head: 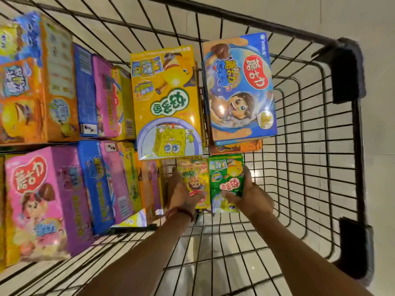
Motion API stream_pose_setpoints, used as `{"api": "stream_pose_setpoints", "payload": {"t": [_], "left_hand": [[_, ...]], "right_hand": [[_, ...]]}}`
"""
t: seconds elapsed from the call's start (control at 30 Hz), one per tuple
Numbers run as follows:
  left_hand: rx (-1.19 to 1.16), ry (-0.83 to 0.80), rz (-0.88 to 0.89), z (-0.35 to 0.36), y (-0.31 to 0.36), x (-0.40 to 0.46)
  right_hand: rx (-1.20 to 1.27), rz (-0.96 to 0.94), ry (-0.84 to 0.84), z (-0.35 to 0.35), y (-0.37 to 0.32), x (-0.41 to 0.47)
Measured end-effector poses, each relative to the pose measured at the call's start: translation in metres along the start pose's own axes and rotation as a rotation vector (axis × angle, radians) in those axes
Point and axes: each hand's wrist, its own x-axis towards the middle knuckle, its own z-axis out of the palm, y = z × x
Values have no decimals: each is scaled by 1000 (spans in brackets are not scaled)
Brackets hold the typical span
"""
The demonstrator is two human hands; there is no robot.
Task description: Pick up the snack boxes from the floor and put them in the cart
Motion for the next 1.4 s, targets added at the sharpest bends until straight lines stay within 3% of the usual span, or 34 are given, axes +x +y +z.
{"api": "stream_pose_setpoints", "payload": {"t": [0.1,0.33,0.5,0.67,0.87,1.03,1.13,1.4], "left_hand": [[309,-9,45,-10,15,-9],[620,-48,238,-39,46,-50],[760,49,621,-61,84,-103],[827,178,1087,-73,140,-160],[894,284,1421,-74,217,-258],[963,343,1628,-44,235,-358],[962,363,1762,-20,216,-431],[976,172,2257,69,98,-621]], "right_hand": [[-93,26,24,-7,-4,-1],[-119,-101,267,-43,-22,-40],[-220,-231,652,-84,-23,-83],[-284,-204,965,-142,-12,-146],[-344,-55,1212,-188,38,-247],[-365,127,1350,-178,97,-353],[-351,305,1387,-143,138,-427],[-272,818,1383,-4,241,-641]]}}
